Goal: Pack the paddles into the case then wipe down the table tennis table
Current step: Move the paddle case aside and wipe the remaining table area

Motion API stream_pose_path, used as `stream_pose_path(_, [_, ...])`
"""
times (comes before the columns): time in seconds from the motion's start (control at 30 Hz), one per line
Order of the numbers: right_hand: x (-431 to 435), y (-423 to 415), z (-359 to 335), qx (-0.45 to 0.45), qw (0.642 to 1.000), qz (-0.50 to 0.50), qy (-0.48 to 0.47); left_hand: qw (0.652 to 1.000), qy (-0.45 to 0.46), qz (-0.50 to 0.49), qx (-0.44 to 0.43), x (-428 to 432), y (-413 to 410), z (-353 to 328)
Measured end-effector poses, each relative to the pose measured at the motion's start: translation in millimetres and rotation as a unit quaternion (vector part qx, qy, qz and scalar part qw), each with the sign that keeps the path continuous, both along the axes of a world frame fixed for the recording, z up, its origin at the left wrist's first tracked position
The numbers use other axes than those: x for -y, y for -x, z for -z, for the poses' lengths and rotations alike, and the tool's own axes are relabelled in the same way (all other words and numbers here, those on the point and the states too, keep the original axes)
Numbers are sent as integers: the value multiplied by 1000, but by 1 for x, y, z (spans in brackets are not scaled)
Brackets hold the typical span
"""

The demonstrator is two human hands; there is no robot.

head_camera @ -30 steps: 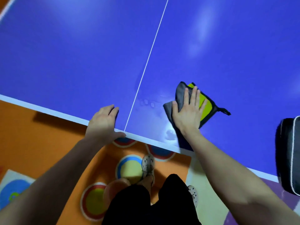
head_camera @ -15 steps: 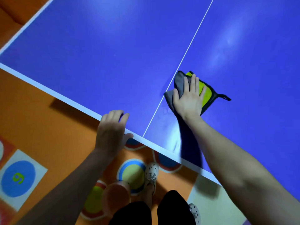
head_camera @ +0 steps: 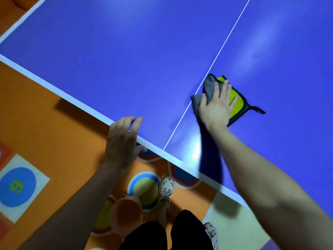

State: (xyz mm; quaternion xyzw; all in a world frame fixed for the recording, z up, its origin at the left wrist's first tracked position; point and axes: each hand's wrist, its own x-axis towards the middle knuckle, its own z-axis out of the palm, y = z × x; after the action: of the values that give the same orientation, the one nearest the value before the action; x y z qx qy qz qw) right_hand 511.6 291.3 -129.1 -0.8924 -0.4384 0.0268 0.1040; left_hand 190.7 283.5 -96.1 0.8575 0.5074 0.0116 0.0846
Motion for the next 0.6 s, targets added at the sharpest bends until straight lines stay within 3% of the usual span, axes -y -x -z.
stream_pose_path(0.03, [3,28,0,0,1000,-20,-6,1000,-1,3,5,1,0,2])
stream_pose_path(0.13, [45,118,-1,0,979,-203,16,1000,-7,6,13,3,4,3])
stream_pose_path(0.23, [92,118,0,-1,960,-279,25,1000,-8,0,6,1,4,-1])
stream_pose_path(0.4, [164,34,-3,10,985,-161,58,1000,-4,2,-7,5,1,-4])
stream_pose_path(0.5, [124,69,-3,17,992,-101,71,1000,-4,-2,-6,11,5,3])
stream_pose_path(0.6, [60,132,3,8,988,-140,62,999,-26,-20,3,19,11,3])
